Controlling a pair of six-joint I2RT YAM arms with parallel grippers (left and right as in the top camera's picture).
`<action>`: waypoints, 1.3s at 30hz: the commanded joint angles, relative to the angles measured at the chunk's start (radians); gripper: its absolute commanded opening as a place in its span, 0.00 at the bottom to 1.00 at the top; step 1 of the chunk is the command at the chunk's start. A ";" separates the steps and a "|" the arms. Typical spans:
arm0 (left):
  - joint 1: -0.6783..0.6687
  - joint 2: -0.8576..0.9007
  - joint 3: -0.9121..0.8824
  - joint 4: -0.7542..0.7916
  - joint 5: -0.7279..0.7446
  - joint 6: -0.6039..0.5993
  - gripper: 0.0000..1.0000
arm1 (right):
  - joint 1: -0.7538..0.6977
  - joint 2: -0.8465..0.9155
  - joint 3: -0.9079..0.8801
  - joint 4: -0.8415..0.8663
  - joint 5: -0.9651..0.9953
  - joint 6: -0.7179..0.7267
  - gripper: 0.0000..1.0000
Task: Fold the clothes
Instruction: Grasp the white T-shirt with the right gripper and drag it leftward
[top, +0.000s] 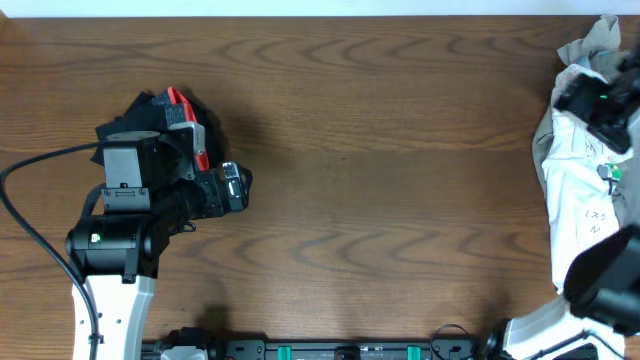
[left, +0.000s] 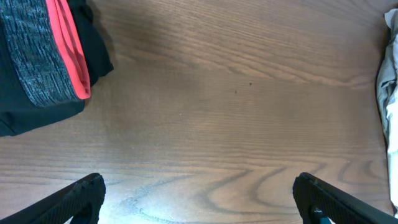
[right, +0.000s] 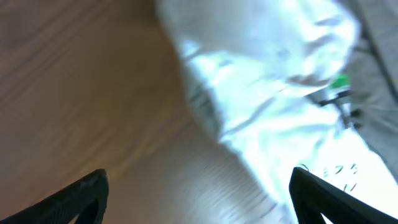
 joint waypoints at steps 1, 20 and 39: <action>-0.002 0.002 0.013 -0.003 -0.013 0.017 0.98 | -0.075 0.063 0.018 0.048 0.016 0.032 0.89; -0.002 0.067 0.013 -0.002 -0.047 0.017 0.98 | -0.111 0.336 0.018 0.247 0.013 0.002 0.75; -0.002 0.058 0.033 0.020 -0.047 0.017 0.98 | 0.012 -0.028 0.019 0.175 -0.391 -0.126 0.01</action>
